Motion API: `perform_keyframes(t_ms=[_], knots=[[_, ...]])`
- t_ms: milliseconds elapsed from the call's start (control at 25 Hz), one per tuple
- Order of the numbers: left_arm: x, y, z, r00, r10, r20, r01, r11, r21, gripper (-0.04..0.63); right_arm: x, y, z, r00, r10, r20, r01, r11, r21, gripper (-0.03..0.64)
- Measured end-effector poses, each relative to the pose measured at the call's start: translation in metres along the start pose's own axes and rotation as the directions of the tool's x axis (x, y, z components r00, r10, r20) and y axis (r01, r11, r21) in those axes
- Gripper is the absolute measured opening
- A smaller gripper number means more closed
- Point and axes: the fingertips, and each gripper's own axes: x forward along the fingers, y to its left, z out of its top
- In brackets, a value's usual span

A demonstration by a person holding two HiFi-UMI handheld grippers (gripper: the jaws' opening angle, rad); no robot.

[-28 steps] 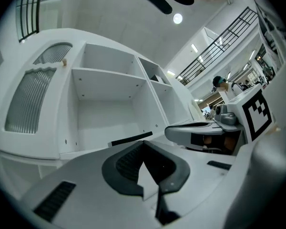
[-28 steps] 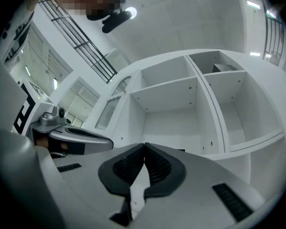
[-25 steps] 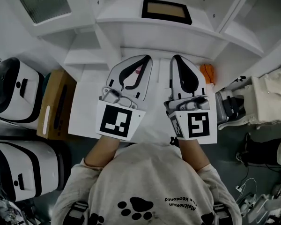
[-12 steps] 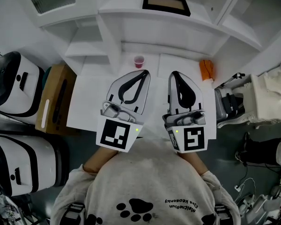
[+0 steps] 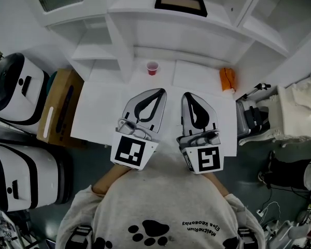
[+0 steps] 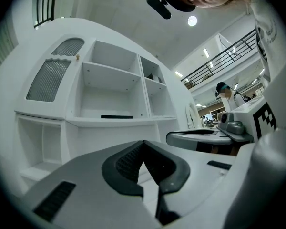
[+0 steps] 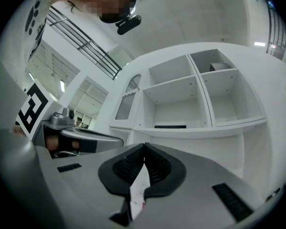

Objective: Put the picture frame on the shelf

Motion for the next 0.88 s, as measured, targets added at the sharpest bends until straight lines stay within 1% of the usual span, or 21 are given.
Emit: perform_keyframes(t_ms=[240,360,480,560,640,720,880], knots=[[0.000,-0.014,-0.023,0.999,0.001,-0.043,-0.003,0.999,-0.036,0.020,-0.009,-0.002,-0.019,0.999,0.028,-0.037,-0.028,1.000,0.001,0.034],[-0.001,-0.014,-0.033,0.998,0.013,-0.065,-0.015,0.999,-0.029,0.020,-0.011,0.000,-0.025,0.998,0.051,-0.042,-0.050,0.998,0.029,0.034],[-0.005,-0.015,-0.041,0.992,0.009,-0.125,-0.011,1.000,-0.014,0.020,-0.011,0.002,-0.027,0.997,0.054,-0.054,-0.053,0.998,0.031,0.034],[-0.003,-0.017,-0.039,0.995,0.000,-0.096,-0.001,1.000,-0.008,0.020,-0.011,0.004,-0.028,0.997,0.060,-0.047,-0.058,0.998,0.036,0.034],[-0.001,-0.020,-0.040,0.997,-0.015,-0.073,0.013,1.000,-0.020,0.020,-0.010,0.006,-0.031,0.997,0.063,-0.046,-0.061,0.997,0.043,0.034],[-0.001,-0.022,-0.043,0.997,-0.029,-0.072,0.027,0.999,-0.031,0.020,-0.009,0.007,-0.033,0.997,0.061,-0.049,-0.059,0.997,0.043,0.034],[0.000,-0.019,-0.044,0.997,-0.033,-0.067,0.031,0.999,-0.029,0.020,-0.008,0.007,-0.036,0.997,0.049,-0.055,-0.047,0.998,0.040,0.034]])
